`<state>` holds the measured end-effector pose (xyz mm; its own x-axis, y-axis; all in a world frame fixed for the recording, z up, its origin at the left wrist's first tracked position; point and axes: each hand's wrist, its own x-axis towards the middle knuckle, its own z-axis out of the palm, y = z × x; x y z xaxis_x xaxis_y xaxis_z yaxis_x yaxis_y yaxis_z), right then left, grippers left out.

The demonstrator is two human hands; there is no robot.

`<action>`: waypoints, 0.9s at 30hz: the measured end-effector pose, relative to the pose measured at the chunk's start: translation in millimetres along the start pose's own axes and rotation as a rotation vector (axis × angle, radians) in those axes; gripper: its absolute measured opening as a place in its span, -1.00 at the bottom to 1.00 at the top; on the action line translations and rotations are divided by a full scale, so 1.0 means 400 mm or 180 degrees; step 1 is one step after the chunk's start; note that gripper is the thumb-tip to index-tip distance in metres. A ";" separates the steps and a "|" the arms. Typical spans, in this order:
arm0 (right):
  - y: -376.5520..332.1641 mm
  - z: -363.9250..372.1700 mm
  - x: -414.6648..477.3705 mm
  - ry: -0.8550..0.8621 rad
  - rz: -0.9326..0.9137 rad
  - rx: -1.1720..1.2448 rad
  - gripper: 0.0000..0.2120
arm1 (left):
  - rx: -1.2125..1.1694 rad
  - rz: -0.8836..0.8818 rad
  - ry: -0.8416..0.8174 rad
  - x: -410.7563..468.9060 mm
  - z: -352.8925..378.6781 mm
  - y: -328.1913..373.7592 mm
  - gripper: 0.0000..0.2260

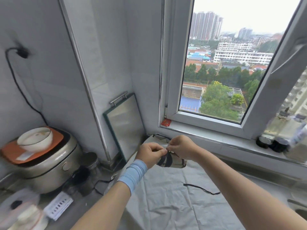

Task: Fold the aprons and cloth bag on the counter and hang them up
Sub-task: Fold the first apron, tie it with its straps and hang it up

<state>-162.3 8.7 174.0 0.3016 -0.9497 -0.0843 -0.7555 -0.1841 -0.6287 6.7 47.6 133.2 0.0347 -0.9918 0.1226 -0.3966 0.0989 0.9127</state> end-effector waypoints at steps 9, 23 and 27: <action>-0.123 -0.036 -0.110 0.0194 -0.0516 -0.1147 -0.86 | -0.0206 -0.0132 0.0131 -0.083 -0.052 0.073 -0.91; -0.230 -0.209 -0.038 0.0602 -0.0417 -0.0700 -0.76 | 0.1327 0.0494 0.0511 0.035 -0.127 0.311 -0.87; -0.250 -0.268 -0.018 0.0788 -0.0897 -0.1354 -0.86 | 0.0202 -0.0420 -0.0211 0.102 -0.132 0.362 -0.89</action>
<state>-151.4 6.7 320.3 0.4190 -0.8707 0.2576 -0.8487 -0.4764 -0.2295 -0.9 25.6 291.1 0.0305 -0.9992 -0.0247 -0.4497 -0.0358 0.8925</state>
